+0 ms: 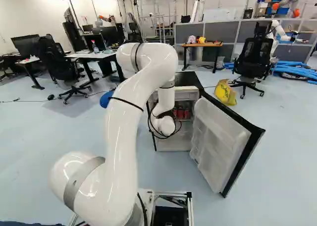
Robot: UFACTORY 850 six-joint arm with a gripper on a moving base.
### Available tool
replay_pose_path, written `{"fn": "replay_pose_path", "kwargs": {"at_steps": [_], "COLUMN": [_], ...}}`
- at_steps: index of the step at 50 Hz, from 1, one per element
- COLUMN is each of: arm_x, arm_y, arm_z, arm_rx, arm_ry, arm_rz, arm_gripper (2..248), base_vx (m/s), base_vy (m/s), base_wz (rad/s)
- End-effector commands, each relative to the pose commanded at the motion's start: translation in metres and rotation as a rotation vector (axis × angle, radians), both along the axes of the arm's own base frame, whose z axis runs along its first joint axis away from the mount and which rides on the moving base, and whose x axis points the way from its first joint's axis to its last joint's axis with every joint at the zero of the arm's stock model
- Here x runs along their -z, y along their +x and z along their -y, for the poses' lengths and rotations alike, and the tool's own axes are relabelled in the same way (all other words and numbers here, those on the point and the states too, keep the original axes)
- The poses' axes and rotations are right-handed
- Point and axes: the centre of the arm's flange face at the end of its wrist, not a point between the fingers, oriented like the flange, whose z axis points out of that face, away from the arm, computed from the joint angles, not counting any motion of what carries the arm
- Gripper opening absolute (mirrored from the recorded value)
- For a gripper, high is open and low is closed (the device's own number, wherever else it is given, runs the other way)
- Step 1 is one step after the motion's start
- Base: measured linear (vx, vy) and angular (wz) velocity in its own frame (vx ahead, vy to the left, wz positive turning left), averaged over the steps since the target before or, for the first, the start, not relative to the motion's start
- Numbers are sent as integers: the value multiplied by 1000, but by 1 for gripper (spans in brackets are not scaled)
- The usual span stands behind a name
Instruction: Grab a drink from the fridge
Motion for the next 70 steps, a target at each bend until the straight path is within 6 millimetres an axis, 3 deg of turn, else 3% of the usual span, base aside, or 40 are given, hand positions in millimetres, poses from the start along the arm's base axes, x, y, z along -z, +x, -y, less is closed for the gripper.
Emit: {"fn": "replay_pose_path", "kwargs": {"at_steps": [49, 70], "arm_x": [-78, -103], "arm_y": [-99, -109], "arm_z": [-2, -1], "arm_rx": [129, 177], "arm_ry": [5, -9], "arm_rz": [-25, 10], "arm_gripper": [93, 93], "base_vx": [0, 0], "base_vy": [0, 0], "base_wz": [0, 0]}}
